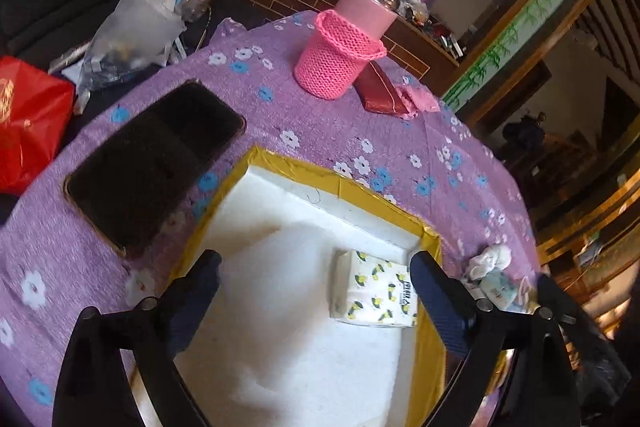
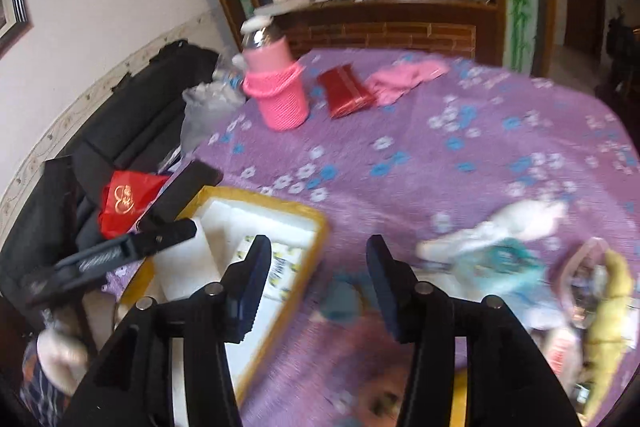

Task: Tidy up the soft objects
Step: 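Place the foam block in the box with left tool while right tool places tissue pack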

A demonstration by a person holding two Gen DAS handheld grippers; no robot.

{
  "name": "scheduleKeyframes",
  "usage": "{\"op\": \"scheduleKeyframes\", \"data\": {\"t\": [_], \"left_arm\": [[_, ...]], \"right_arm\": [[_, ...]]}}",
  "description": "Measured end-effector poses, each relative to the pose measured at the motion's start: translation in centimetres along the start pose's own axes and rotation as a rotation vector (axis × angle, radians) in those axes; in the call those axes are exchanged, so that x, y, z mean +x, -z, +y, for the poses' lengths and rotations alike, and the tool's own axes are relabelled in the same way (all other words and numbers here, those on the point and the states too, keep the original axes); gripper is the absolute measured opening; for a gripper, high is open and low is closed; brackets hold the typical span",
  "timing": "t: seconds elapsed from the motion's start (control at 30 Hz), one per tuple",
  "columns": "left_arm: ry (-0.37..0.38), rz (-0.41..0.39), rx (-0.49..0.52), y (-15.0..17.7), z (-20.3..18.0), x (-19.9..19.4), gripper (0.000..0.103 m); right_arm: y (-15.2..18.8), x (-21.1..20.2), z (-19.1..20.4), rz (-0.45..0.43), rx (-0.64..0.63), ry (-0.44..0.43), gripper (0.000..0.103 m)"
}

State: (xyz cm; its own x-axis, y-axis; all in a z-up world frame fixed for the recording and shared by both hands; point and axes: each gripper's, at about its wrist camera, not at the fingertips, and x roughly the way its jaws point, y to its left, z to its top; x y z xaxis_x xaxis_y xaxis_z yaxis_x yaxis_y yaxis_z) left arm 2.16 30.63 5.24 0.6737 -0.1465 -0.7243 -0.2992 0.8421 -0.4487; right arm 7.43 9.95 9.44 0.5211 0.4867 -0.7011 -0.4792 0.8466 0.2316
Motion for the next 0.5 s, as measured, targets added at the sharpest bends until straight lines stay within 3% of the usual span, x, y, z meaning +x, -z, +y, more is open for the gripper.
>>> {"op": "scheduleKeyframes", "data": {"t": [0.17,0.23,0.27,0.37,0.5], "left_arm": [[0.063,0.018,-0.029,-0.6,-0.3,-0.8,0.097],[0.114,-0.012,-0.017,0.0,-1.3,-2.8,0.097],[0.124,-0.026,0.010,0.5,-2.3,-3.9,0.097],[0.138,-0.039,0.112,2.9,-5.9,-6.4,0.097],[0.112,0.035,0.251,7.3,-11.0,-6.1,0.098]], "right_arm": [[1.9,-6.1,-3.3,-0.070,0.028,0.040,0.050],[2.7,-8.4,-4.7,-0.096,0.045,0.054,0.059],[3.3,-9.7,-5.5,-0.114,0.054,0.068,0.066],[5.4,-13.5,-8.8,-0.183,0.094,0.133,0.069],[8.1,-16.5,-14.4,-0.239,0.188,0.222,0.069]]}}
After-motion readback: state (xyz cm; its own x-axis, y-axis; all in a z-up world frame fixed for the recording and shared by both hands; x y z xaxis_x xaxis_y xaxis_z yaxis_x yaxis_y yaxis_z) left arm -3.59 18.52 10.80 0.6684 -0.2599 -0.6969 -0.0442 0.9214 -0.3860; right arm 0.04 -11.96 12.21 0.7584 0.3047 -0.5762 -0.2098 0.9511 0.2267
